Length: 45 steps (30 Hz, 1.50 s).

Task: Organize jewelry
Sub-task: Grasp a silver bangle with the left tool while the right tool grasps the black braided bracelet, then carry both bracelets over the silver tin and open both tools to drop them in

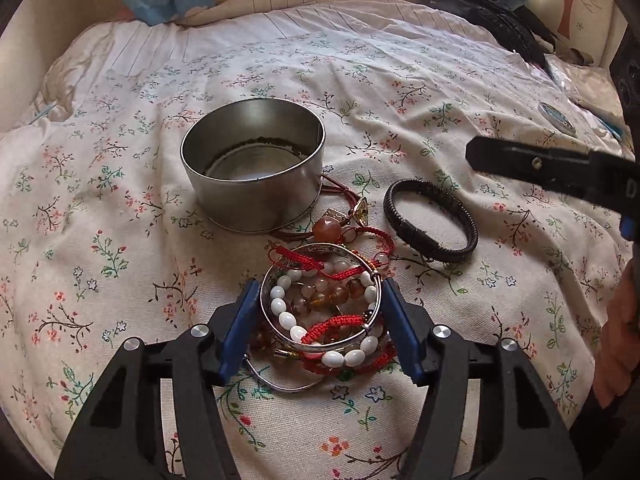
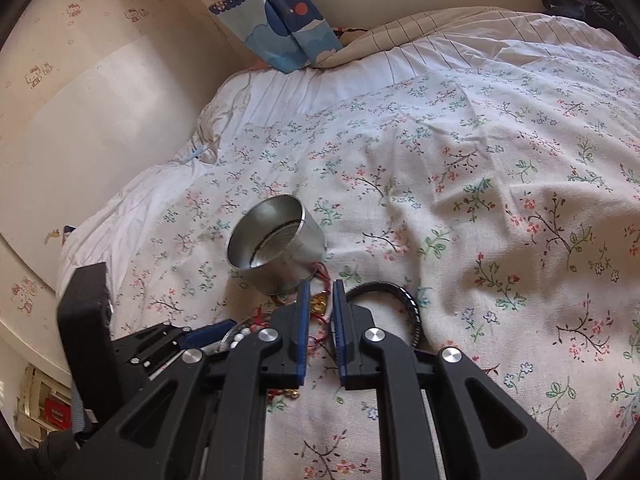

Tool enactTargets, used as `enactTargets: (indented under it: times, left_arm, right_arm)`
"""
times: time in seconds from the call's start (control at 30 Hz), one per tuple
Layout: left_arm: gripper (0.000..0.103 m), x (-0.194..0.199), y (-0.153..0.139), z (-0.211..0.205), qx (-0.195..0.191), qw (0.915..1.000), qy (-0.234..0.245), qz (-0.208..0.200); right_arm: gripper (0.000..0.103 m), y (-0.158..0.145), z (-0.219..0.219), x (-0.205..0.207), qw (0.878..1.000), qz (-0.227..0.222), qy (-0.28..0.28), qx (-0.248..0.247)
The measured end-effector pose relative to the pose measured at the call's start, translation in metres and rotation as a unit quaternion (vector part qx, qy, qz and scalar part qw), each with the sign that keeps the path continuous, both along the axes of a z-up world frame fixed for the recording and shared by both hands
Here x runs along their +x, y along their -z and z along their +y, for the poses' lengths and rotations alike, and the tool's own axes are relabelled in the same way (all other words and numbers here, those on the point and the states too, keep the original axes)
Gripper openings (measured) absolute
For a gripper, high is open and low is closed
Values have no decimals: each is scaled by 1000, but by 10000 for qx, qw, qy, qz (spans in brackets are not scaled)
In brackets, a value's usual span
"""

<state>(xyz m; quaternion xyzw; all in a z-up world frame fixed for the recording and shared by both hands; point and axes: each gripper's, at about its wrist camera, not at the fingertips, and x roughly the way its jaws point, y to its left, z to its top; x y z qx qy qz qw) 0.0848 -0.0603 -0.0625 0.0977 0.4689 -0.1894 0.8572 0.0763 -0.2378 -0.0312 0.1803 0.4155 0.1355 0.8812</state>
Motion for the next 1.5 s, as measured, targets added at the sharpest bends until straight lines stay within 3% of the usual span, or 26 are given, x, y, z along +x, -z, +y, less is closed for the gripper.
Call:
enactTargets:
  times: [0.07, 0.1, 0.27, 0.37, 0.43, 0.53, 0.63, 0.73, 0.9, 1.03, 1.17, 1.2, 1.23, 1.37, 1.5]
  left_arm:
    - [58, 0, 1, 1, -23, 10000, 3, 56]
    - [59, 2, 2, 1, -11, 10000, -29, 75]
    - [65, 7, 6, 2, 18, 9999, -50, 139]
    - [61, 6, 6, 3, -44, 9999, -1, 124]
    - [60, 4, 4, 2, -38, 10000, 8, 41]
    - [58, 1, -5, 8, -197, 9997, -45, -117]
    - [58, -1, -11, 16, -304, 9992, -161, -221]
    - [58, 1, -12, 22, -403, 9987, -263, -181]
    - [58, 1, -13, 23, -409, 9985, -310, -211]
    - [58, 2, -13, 25, -466, 9981, -340, -197]
    - [58, 1, -14, 25, -501, 9980, -317, -208]
    - [58, 1, -14, 25, -511, 9980, -306, -213]
    - [58, 1, -14, 25, -526, 9979, -303, -224]
    - [58, -2, -20, 29, -607, 9969, -368, -350]
    - [58, -5, -30, 35, -702, 9947, -439, -607]
  right_arm:
    - [56, 3, -1, 0, 9994, 60, 116, -325]
    - [62, 4, -1, 0, 9987, 60, 158, -487]
    - [72, 24, 19, 15, 9939, 419, -176, -1002]
    - [72, 39, 34, 21, 9859, 649, -387, -1495]
    - [65, 42, 35, 19, 9842, 678, -416, -1579]
    - [11, 40, 30, 17, 9884, 683, -445, -1282]
    - [14, 32, 24, 13, 9914, 506, -355, -1151]
    - [84, 25, 26, 7, 9903, 352, -289, -1310]
    - [84, 38, 40, 17, 9765, 606, -344, -2040]
    - [84, 31, 29, 14, 9771, 466, -90, -2072]
    - [82, 48, 24, 24, 9779, 819, -262, -1907]
    - [78, 50, 25, 24, 9775, 837, -321, -1910]
    - [66, 49, 24, 24, 9783, 826, -308, -1875]
    - [63, 36, 17, 19, 9877, 562, -215, -1441]
    - [63, 15, 19, 12, 9913, 85, -109, -1305]
